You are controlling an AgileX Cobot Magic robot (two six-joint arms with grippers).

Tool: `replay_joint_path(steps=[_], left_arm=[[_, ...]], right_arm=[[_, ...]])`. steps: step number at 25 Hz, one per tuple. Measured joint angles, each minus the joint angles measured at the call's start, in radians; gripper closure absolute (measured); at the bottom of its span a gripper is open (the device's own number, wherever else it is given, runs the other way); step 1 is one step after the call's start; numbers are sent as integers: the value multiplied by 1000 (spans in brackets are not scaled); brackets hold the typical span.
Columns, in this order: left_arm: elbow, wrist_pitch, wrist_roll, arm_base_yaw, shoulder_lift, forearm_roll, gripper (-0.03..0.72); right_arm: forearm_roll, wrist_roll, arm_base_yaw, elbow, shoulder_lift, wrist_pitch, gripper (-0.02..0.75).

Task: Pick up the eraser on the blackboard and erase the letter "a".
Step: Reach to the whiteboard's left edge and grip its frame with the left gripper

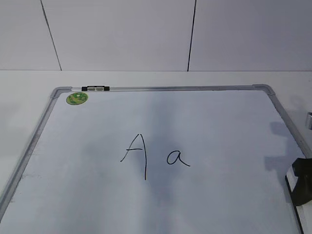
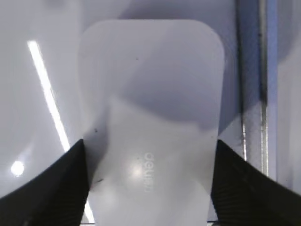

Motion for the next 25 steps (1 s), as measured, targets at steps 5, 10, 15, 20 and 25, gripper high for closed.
replay_joint_path(steps=[5,10,15,20,25], left_arm=[[-137,57,0,0,245,-13,358],[-278,106,0,0,499,-43,358],[-396,123,0,-8,710,-54,353],[-433,83,0,-64,859,-19,351],[-434,31,0,-103,939,35,351]], right_arm=[[27,-4,0,0,0,2,200],[57,-28,0,-8,0,2,200],[94,-80,0,-10,0,14,200],[101,-110,0,-12,0,34,200],[99,-119,0,-57,0,65,200]])
